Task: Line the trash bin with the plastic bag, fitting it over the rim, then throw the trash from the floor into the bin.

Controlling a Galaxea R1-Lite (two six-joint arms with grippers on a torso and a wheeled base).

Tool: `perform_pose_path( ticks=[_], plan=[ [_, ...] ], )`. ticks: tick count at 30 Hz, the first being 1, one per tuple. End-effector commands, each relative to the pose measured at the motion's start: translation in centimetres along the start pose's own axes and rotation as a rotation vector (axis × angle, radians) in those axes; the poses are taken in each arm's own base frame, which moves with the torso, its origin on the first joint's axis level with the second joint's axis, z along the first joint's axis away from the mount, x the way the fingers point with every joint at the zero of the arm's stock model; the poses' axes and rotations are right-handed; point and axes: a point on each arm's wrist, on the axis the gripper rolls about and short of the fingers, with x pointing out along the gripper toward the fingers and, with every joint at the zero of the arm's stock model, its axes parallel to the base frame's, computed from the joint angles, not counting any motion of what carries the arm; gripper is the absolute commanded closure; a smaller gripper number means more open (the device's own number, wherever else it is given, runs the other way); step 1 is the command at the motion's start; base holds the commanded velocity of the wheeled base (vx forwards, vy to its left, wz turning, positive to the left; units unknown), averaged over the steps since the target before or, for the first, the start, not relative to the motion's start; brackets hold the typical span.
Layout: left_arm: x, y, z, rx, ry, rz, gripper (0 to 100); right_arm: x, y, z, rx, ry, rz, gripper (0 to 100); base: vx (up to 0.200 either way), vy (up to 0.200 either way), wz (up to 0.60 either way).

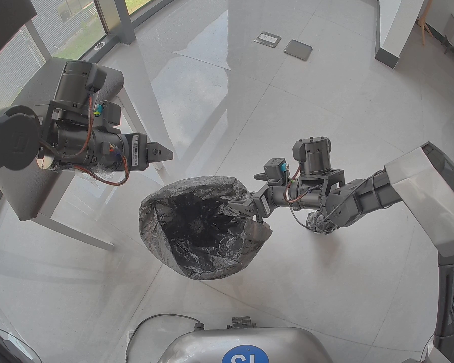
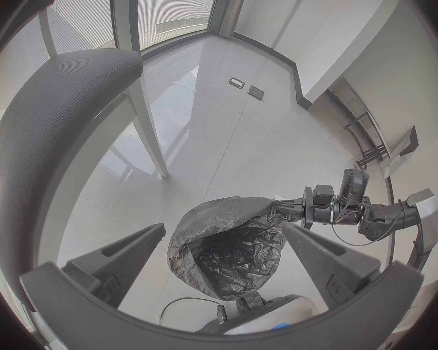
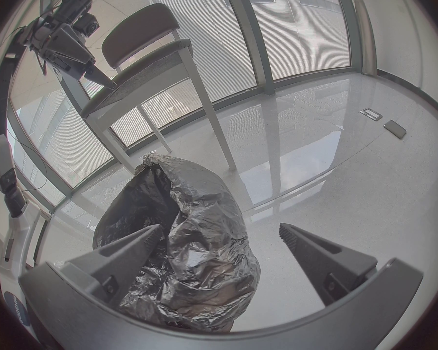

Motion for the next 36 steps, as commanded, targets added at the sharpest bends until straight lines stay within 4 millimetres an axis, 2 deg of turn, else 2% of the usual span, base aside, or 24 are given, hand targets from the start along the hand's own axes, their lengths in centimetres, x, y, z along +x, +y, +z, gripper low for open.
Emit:
perform_pose_path(
  ticks=[1,11,22,35,36],
  plan=[
    [0.0,0.0,0.0,0.0,0.0,-0.002,0,0.7,-0.2,-0.7,0.001,0.008,0.002,100,0.0,0.0,0.0],
    [0.1,0.0,0.0,-0.001,-0.003,-0.004,0,0.7,-0.7,-0.6,0.0,0.001,-0.009,100,0.0,0.0,0.0],
    [-0.1,0.0,-0.1,0.0,-0.006,-0.003,0,-0.2,-3.2,0.3,-0.002,-0.04,-0.068,100,0.0,0.0,0.0],
    [-0.6,-0.1,-0.2,-0.001,-0.011,-0.003,0,-1.0,-3.9,0.8,-0.004,-0.05,-0.089,100,0.0,0.0,0.0],
    [-0.5,0.0,-0.3,-0.002,-0.008,-0.002,0,-1.0,-3.9,0.8,-0.005,-0.05,-0.091,0,0.0,0.0,0.0]
  ],
)
